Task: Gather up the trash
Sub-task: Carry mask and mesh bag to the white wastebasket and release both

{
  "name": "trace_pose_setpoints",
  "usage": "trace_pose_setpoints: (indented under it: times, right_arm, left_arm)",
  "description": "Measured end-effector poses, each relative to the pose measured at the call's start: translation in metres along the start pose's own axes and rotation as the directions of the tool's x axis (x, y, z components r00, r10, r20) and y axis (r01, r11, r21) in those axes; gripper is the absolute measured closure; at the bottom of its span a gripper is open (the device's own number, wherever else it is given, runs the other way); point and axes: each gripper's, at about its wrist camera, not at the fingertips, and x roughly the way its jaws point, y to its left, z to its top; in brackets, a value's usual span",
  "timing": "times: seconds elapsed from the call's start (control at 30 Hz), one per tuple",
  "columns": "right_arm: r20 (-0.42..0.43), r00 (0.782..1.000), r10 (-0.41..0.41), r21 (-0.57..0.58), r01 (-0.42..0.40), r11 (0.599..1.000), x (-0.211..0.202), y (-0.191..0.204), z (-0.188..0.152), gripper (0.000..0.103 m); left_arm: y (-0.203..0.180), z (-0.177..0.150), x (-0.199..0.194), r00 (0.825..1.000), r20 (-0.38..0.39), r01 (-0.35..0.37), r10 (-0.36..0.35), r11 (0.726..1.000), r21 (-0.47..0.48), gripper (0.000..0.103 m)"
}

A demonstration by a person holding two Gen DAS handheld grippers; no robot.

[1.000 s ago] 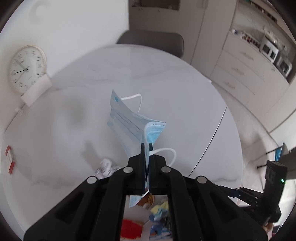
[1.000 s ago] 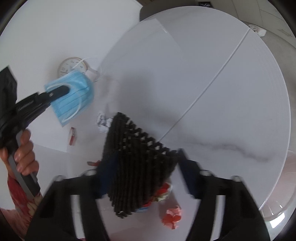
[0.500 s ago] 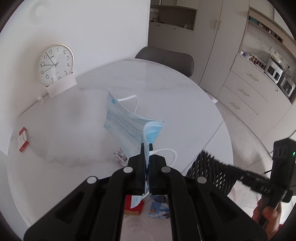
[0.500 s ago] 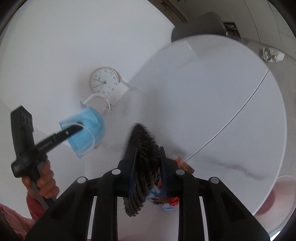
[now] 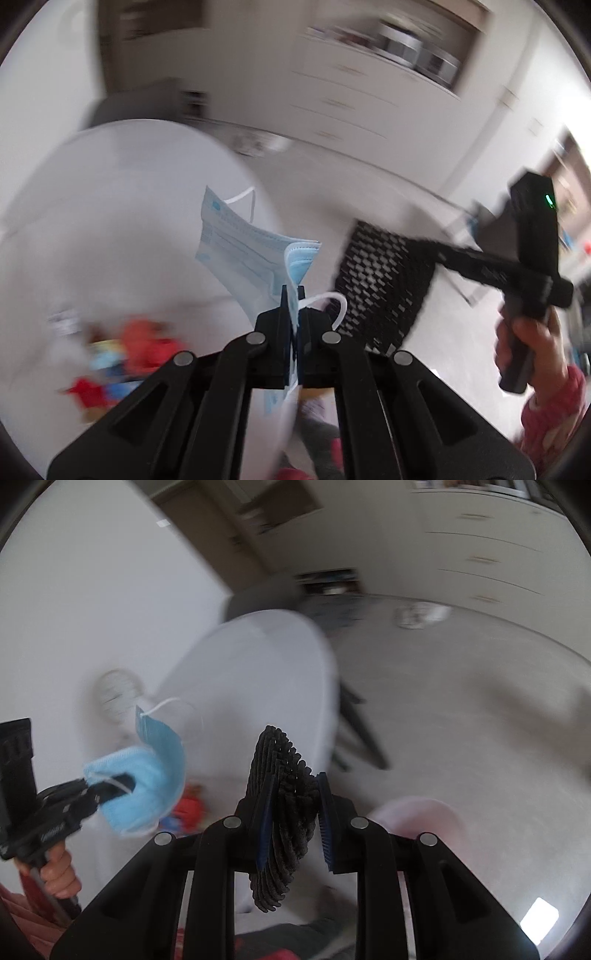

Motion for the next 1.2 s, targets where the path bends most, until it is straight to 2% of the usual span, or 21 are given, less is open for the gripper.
trace_pose_setpoints:
  times: [0.1,0.17,0.27,0.33,0.4,0.53,0.63,0.67,0.73,0.77,0.8,0.83,0.87,1.03,1.17,1.2]
  right_arm:
    - [0.007,0.996,-0.087,0.051,0.086,0.995,-0.019,-0.047,-0.01,0.08]
    - [0.004,0.992,-0.129,0.071,0.128,0.989,-0.027,-0.071,-0.018,0.08]
    - [-0.013,0.986,-0.166,0.111,0.166,0.98,-0.033,-0.109,-0.031,0.08]
    - [-0.029,0.985,-0.172,0.125,0.175,0.977,-0.033,-0.127,-0.037,0.08]
    - [-0.051,0.983,-0.178,0.134,0.183,0.974,-0.026,-0.141,-0.043,0.08]
    - [-0.082,0.983,-0.164,0.145,0.174,0.974,-0.009,-0.167,-0.05,0.08]
    - [-0.099,0.985,-0.14,0.154,0.155,0.976,0.004,-0.184,-0.053,0.08]
    - [-0.108,0.985,-0.133,0.153,0.148,0.977,0.013,-0.186,-0.054,0.08]
    - [-0.122,0.985,-0.123,0.143,0.14,0.98,0.023,-0.189,-0.056,0.08]
    - [-0.131,0.985,-0.116,0.138,0.134,0.981,0.026,-0.189,-0.059,0.08]
    - [-0.137,0.984,-0.112,0.136,0.131,0.982,0.028,-0.188,-0.061,0.08]
    - [-0.144,0.984,-0.107,0.132,0.126,0.983,0.034,-0.184,-0.06,0.08]
    - [-0.15,0.983,-0.101,0.129,0.121,0.984,0.037,-0.183,-0.061,0.08]
    - [-0.181,0.98,-0.082,0.113,0.103,0.988,0.054,-0.178,-0.066,0.08]
    - [-0.206,0.976,-0.064,0.106,0.088,0.99,0.068,-0.176,-0.071,0.08]
    - [-0.221,0.974,-0.055,0.106,0.081,0.991,0.075,-0.176,-0.074,0.08]
  left_arm:
    - [-0.05,-0.001,0.052,0.994,-0.082,0.071,-0.065,0.995,0.07,0.101]
    - [-0.072,-0.003,0.091,0.986,-0.147,0.09,-0.076,0.991,0.097,0.101]
    - [-0.097,-0.015,0.171,0.959,-0.278,0.095,-0.061,0.989,0.111,0.101]
    - [-0.104,-0.024,0.211,0.941,-0.336,0.087,-0.043,0.989,0.117,0.101]
    - [-0.105,-0.036,0.258,0.915,-0.403,0.068,-0.011,0.989,0.128,0.101]
    - [-0.106,-0.051,0.32,0.877,-0.481,0.039,0.026,0.991,0.126,0.101]
    - [-0.102,-0.055,0.342,0.862,-0.506,0.027,0.033,0.993,0.112,0.101]
    - [-0.099,-0.051,0.344,0.861,-0.509,0.027,0.028,0.995,0.101,0.097]
    - [-0.095,-0.047,0.346,0.868,-0.496,0.019,0.016,0.998,0.064,0.071]
    - [-0.091,-0.055,0.338,0.88,-0.474,0.01,0.017,0.998,0.055,0.045]
    - [-0.091,-0.055,0.333,0.892,-0.452,0.002,0.023,0.999,0.054,0.036]
    - [-0.092,-0.052,0.33,0.903,-0.429,0.006,0.019,0.998,0.055,0.036]
    - [-0.091,-0.055,0.325,0.906,-0.423,0.017,0.009,0.998,0.057,0.035]
    - [-0.101,-0.059,0.31,0.908,-0.419,0.043,-0.012,0.997,0.064,0.027]
    - [-0.098,-0.06,0.282,0.92,-0.391,0.039,-0.01,0.997,0.066,0.025]
    - [-0.097,-0.057,0.264,0.927,-0.376,0.04,-0.018,0.998,0.051,0.023]
